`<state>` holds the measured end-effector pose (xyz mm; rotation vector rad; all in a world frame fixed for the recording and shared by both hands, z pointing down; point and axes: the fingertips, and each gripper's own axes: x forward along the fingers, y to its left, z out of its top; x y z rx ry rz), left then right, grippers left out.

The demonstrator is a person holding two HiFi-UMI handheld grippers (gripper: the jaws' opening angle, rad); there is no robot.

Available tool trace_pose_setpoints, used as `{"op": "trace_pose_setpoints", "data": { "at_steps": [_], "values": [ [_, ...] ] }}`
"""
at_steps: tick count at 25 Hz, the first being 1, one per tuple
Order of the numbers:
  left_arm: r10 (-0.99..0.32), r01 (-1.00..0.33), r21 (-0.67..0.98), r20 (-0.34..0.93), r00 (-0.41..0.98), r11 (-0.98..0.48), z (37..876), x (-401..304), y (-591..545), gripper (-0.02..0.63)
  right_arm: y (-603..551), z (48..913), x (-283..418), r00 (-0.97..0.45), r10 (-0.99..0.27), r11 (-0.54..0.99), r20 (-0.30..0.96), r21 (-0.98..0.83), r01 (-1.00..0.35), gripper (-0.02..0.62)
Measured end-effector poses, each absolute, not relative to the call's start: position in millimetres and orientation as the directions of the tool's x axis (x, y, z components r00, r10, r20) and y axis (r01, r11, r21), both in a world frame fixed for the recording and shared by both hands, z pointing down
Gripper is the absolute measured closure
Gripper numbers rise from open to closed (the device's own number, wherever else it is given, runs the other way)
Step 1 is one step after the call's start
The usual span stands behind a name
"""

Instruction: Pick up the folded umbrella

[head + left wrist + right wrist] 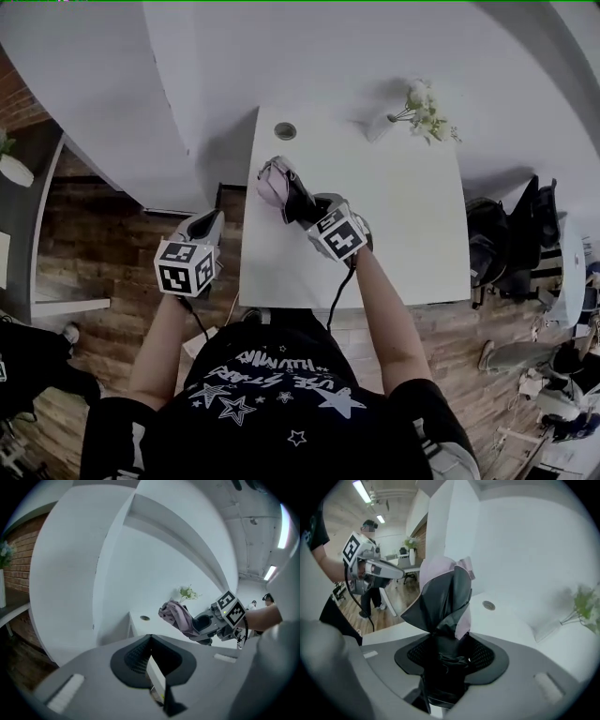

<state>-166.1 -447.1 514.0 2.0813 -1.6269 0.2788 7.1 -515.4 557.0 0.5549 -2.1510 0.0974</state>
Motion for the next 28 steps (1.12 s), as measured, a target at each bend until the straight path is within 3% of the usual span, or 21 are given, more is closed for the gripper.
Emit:
{"op": "trace_pose_setpoints", "data": {
  "at_steps": [9,28],
  "values": [
    [-0.820,-0.911,0.275,0.410,0.399,-0.307,511.2,-132.4,-440.0,0.603,-476.5,503.9,39.1,-0.625,-0.535,0.694,0.568,-0.126,-0.708,0.367],
    [-0.812,-0.894,0.223,0.376,0.446,-0.388,478.2,-63.8,-364.8,0.603,-377.7,472.8,104.3,-0.635,-0.659,0.543,0.402,-0.331,-0.772,0.363]
  ]
}}
